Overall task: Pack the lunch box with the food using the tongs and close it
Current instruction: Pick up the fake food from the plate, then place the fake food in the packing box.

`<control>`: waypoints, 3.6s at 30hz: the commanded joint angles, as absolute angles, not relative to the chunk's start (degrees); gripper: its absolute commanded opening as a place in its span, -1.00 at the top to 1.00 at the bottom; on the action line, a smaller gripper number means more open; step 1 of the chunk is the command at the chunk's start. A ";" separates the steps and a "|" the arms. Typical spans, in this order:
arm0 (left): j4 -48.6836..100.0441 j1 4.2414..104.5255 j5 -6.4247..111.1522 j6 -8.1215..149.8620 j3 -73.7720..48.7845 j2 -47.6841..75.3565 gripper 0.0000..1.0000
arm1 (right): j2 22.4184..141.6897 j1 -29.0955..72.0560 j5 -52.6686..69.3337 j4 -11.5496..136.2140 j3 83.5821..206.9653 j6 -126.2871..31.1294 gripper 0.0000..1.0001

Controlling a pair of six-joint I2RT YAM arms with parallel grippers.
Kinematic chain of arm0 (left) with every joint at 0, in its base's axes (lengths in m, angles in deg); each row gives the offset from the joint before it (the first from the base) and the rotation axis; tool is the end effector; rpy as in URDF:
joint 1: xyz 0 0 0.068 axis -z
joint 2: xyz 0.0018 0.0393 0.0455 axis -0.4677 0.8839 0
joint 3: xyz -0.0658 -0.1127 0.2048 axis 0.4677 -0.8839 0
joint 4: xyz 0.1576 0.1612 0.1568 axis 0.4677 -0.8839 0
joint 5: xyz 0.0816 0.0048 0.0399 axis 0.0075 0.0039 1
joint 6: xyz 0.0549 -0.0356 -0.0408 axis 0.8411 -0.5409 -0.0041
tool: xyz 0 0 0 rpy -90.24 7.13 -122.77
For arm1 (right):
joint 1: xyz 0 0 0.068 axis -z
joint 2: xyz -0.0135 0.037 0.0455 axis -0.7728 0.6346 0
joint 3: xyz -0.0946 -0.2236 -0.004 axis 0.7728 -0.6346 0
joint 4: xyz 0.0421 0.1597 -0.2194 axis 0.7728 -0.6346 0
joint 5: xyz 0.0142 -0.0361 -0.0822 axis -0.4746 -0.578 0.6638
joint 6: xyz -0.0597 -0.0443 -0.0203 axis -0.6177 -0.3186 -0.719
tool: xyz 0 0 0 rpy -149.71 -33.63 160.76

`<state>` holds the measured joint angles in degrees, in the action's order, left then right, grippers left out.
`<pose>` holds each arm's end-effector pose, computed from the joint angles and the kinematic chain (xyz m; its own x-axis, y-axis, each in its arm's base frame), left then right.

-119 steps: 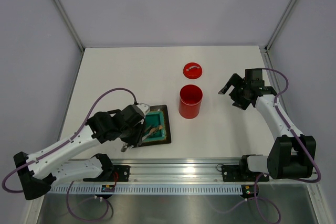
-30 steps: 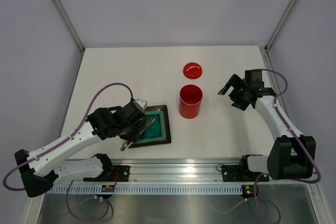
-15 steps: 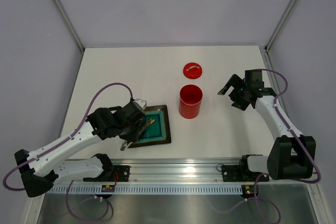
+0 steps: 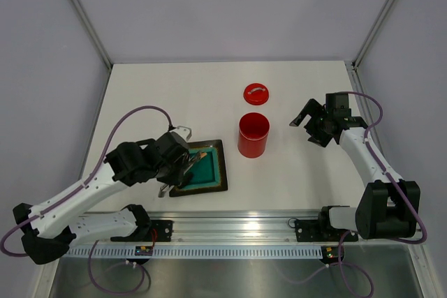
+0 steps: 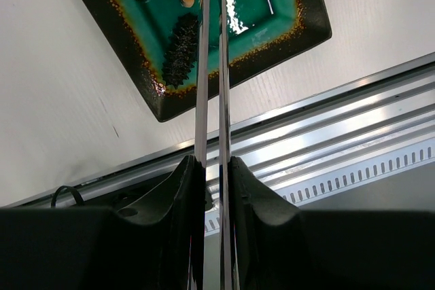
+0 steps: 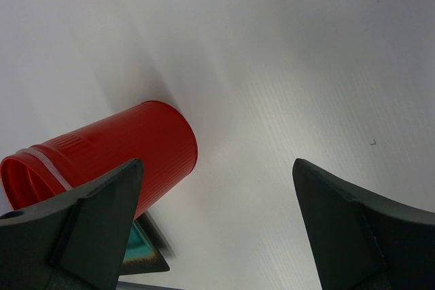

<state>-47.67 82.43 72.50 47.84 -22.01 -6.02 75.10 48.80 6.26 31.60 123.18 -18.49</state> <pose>0.1259 -0.1536 0.2728 -0.8527 0.2394 -0.4642 0.3168 0.9437 -0.0953 0.3049 0.0207 0.1935 -0.7165 0.5557 -0.4217 0.3519 0.8099 0.4693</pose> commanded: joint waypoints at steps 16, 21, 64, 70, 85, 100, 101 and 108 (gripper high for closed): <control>-47.26 82.64 72.67 50.28 -5.04 -4.71 1.00 | 73.40 48.85 5.87 32.08 123.08 -18.18 -0.99; -47.61 82.64 72.75 49.84 -5.47 -5.14 1.00 | 73.40 48.76 5.87 31.99 123.16 -18.18 -0.99; -43.84 82.64 68.36 53.70 1.37 -3.12 1.00 | 73.13 48.85 5.34 32.25 122.73 -18.09 -0.98; -39.09 82.64 66.51 57.39 6.30 3.37 1.00 | 73.22 48.85 5.69 31.55 123.08 -18.36 -0.99; -28.28 82.64 60.98 58.90 3.94 11.99 1.00 | 73.66 48.76 6.22 31.29 123.25 -18.45 -0.99; -23.27 82.64 59.30 58.46 -1.52 15.95 0.87 | 73.31 48.76 6.48 30.67 123.60 -18.88 -0.99; -23.27 82.64 59.22 58.46 -1.61 16.04 0.81 | 73.31 48.76 6.39 30.67 123.60 -18.80 -0.99; -23.09 82.64 59.04 58.54 -2.31 16.48 0.46 | 73.75 48.76 6.31 30.67 123.96 -18.89 -0.99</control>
<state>-26.77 82.43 60.33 58.02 -2.34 16.71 74.34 48.80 5.91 30.48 122.43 -18.41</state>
